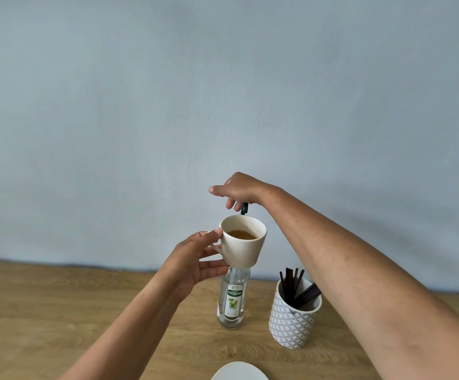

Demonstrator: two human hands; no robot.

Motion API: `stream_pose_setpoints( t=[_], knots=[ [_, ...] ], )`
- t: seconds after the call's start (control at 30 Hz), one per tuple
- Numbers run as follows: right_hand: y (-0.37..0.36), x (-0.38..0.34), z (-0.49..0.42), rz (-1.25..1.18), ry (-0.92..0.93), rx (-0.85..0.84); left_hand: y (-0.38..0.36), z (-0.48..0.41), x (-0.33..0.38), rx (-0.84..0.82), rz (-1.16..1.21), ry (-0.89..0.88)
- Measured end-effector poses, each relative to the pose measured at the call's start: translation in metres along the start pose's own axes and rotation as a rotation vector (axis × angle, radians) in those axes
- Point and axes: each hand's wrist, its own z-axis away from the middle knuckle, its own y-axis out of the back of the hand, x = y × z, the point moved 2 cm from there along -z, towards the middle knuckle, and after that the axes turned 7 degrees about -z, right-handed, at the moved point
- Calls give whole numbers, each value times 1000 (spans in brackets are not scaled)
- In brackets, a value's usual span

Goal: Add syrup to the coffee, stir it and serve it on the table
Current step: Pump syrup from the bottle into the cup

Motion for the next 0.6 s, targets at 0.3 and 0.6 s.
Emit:
stream_pose_setpoints(
  t=[0.3, 0.6],
  knots=[
    [8, -9, 2, 79, -20, -50, 3, 1, 1, 4, 1, 0],
    [-2, -1, -3, 2, 22, 46, 4, -4, -1, -22, -12, 10]
  ],
)
